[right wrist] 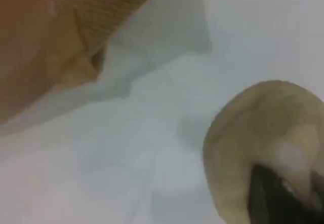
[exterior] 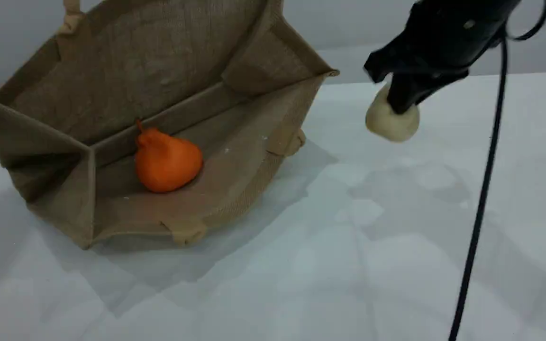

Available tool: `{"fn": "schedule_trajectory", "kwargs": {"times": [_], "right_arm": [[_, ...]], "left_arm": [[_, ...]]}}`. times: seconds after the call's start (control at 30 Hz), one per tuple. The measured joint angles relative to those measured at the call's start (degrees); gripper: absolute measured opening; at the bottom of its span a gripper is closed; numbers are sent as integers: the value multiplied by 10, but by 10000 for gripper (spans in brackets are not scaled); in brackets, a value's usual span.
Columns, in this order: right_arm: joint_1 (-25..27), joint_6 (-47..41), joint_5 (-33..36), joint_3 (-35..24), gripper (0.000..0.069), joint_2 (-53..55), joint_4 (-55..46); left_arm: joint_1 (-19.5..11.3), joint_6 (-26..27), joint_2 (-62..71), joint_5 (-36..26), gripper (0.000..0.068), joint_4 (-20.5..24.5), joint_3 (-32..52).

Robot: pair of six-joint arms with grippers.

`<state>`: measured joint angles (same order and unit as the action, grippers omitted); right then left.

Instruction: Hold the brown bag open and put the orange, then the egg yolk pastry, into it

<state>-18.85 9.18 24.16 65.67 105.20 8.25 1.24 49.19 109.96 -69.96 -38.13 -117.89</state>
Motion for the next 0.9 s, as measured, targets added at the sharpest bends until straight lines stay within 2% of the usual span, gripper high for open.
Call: {"fn": "schedule_trajectory", "kwargs": {"times": [0.17, 0.3, 0.43, 0.57, 0.73, 0.9], "right_arm": [[-38, 20, -91, -98, 27, -97, 37], [-90, 27, -153, -148, 27, -139, 38], [-144, 28, -189, -150, 27, -129, 37], [-181, 24, -251, -150, 27, -115, 37], [-184, 10, -290, -130, 27, -71, 37], [-187, 8, -265, -78, 27, -16, 41]], "left_arm": [[1, 0, 0, 0, 81, -6, 0], [1, 14, 0, 0, 81, -25, 0], [1, 14, 0, 0, 81, -57, 0], [1, 14, 0, 1, 81, -58, 0], [6, 14, 0, 1, 81, -59, 0], [15, 14, 0, 0, 81, -59, 0]]}}
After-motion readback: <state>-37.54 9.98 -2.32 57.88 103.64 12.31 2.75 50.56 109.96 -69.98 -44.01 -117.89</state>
